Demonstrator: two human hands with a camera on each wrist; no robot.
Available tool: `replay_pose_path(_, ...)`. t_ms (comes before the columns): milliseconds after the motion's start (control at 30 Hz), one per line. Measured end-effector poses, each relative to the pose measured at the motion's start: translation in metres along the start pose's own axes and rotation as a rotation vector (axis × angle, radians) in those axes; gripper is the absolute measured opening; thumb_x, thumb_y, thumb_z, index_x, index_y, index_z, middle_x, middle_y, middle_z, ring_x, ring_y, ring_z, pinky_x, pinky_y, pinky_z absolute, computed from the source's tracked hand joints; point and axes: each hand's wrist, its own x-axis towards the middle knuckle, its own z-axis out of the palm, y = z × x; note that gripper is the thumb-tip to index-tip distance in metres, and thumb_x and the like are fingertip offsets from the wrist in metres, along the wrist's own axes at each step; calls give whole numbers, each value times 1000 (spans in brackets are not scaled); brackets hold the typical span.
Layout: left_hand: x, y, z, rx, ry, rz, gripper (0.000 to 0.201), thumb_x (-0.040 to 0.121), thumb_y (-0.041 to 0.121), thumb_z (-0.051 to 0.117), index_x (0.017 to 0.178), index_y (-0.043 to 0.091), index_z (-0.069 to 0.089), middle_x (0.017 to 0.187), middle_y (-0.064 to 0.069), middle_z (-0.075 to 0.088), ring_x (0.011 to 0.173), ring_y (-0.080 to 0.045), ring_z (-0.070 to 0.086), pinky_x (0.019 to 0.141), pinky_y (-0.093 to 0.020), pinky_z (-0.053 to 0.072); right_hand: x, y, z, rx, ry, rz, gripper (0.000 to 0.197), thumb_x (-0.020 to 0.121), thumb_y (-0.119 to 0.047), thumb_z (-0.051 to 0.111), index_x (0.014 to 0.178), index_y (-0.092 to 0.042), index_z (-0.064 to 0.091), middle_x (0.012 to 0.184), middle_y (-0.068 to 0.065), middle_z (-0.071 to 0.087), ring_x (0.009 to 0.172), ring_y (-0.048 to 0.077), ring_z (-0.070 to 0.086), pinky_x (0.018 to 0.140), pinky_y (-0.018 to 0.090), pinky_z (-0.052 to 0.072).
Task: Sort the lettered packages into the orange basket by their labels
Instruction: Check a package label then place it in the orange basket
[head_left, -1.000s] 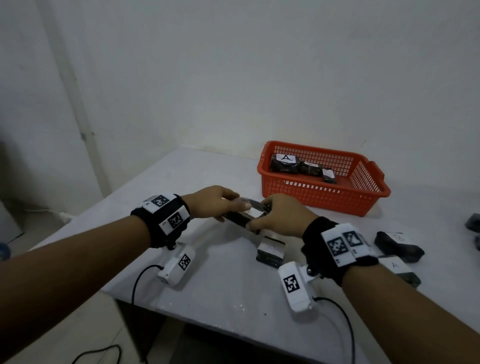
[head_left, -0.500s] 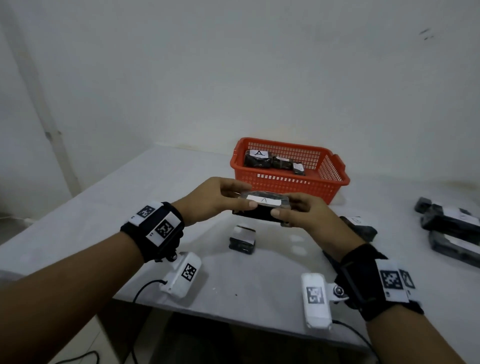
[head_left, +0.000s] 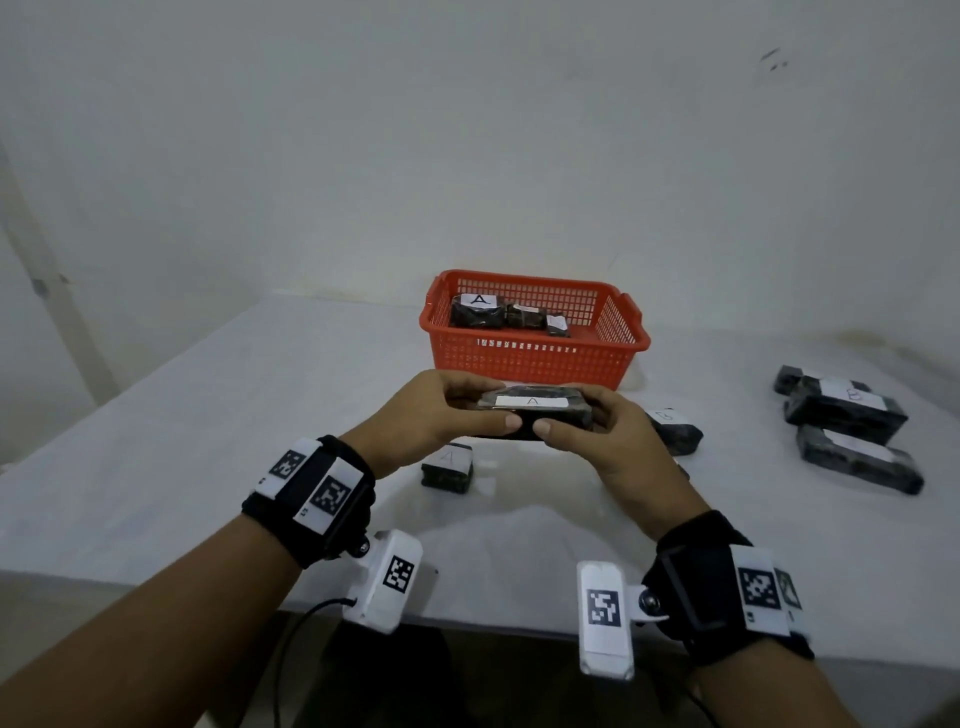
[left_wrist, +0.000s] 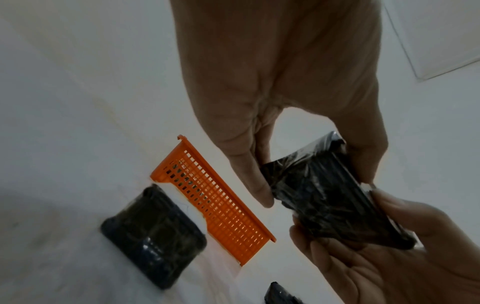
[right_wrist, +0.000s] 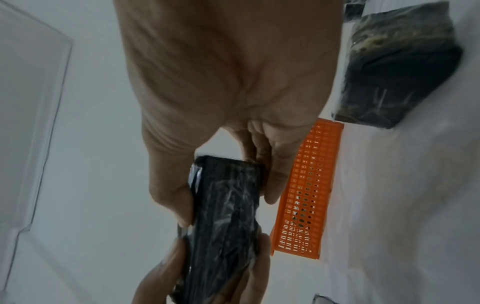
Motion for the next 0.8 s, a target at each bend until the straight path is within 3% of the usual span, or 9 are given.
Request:
replay_pose_path(133, -2, 3, 6, 46, -7, 14, 35, 88, 17, 80, 122, 18, 73, 115, 3, 79, 109, -13, 74, 99, -25, 57, 0, 3, 0, 11, 31, 11, 42, 83, -14, 86, 121, -13, 70, 113, -2, 79, 106, 11, 74, 97, 31, 59)
replay_pose_path(333, 0, 2, 10, 98, 25, -7, 34, 86, 15, 82, 119, 18, 74, 111, 2, 80, 105, -15, 75, 98, -31, 58, -1, 8, -1, 107, 23, 22, 37, 90, -15, 79, 124, -6, 68, 118, 7, 77, 111, 23, 74, 93, 34, 61)
replay_pose_path(533, -2, 1, 14, 84, 21, 12, 34, 86, 15, 82, 119, 14, 75, 110, 2, 80, 101, -12, 76, 86, -18, 58, -5, 12, -9, 42, 18, 16, 59, 74, -30, 92, 124, -11, 69, 117, 4, 77, 112, 19, 73, 91, 36, 62)
replay_pose_path(700, -1, 4, 15, 72, -21, -10, 39, 87, 17, 81, 124, 18, 71, 116, 3, 79, 108, -13, 74, 97, -27, 58, -8, 13, -11, 48, 18, 30, 50, 83, -8, 85, 129, -7, 64, 121, 7, 75, 114, 22, 72, 87, 32, 62)
replay_pose_path(800, 1, 1, 16, 85, 5, -6, 47, 83, 15, 85, 127, 15, 69, 118, 2, 78, 112, -14, 73, 104, -35, 56, -8, 13, -15, 115, -25, 75, 58, 80, -12, 88, 132, -9, 63, 125, 8, 74, 113, 23, 73, 84, 33, 62)
